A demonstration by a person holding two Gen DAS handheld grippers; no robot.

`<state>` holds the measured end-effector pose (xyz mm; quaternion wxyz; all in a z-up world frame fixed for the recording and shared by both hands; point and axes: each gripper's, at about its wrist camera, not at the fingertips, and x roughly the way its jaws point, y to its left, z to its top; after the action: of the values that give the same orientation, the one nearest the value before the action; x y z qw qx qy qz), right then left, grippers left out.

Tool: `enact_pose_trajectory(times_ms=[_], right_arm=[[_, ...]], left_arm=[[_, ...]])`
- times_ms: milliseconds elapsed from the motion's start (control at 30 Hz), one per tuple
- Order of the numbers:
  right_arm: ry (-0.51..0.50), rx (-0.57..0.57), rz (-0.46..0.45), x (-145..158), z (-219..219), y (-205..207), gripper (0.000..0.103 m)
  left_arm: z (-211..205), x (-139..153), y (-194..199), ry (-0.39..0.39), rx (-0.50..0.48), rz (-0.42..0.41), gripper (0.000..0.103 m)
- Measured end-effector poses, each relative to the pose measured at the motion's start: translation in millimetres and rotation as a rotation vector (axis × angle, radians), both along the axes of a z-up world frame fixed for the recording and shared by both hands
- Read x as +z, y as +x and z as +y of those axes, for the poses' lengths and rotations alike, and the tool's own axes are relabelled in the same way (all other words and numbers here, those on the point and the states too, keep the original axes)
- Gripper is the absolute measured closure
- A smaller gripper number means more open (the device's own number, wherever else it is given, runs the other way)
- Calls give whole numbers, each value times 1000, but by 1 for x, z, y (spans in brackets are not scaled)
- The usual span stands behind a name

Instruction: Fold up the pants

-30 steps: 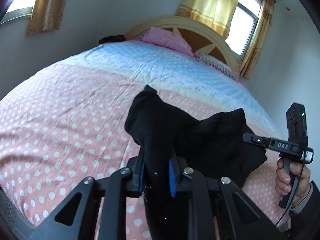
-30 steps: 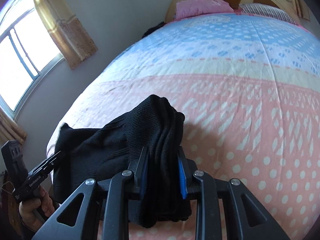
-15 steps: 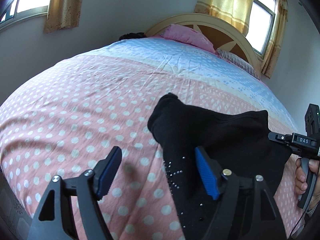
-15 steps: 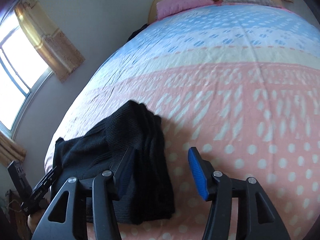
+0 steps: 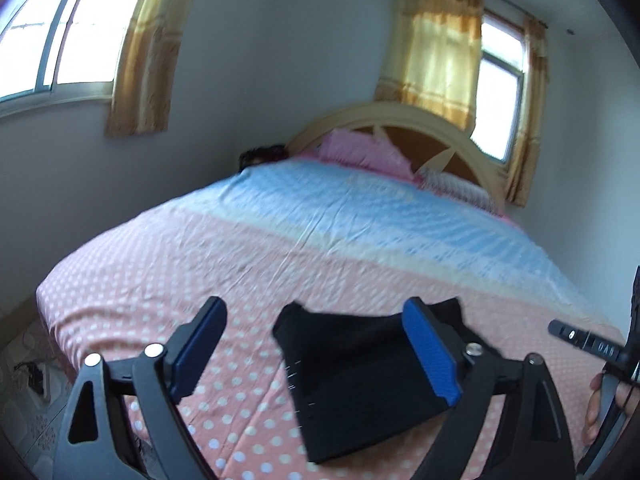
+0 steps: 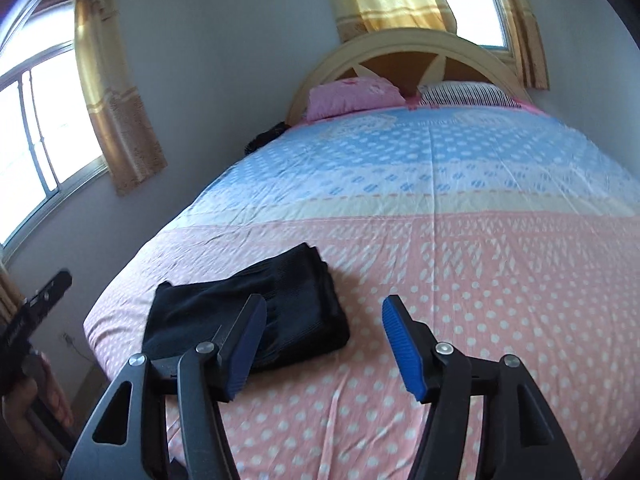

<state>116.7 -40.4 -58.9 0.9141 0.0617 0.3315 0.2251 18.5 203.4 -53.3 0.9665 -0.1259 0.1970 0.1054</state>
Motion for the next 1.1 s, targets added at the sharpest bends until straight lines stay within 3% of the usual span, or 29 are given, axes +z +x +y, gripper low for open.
enact_pose_trajectory(times_ms=[200,400,1100], right_arm=[[-23,12,-73,27,-4,-35,40],[-33,-6,-118,42,-12,-51,40],[-18,-13,-119,40,-16,-65,40]], left_arm=[[-23,26,-16,30,-66,-61,3],[-32,30,-18,42,-86,-74,3],[-48,32,-25,84,-100,-75,0]])
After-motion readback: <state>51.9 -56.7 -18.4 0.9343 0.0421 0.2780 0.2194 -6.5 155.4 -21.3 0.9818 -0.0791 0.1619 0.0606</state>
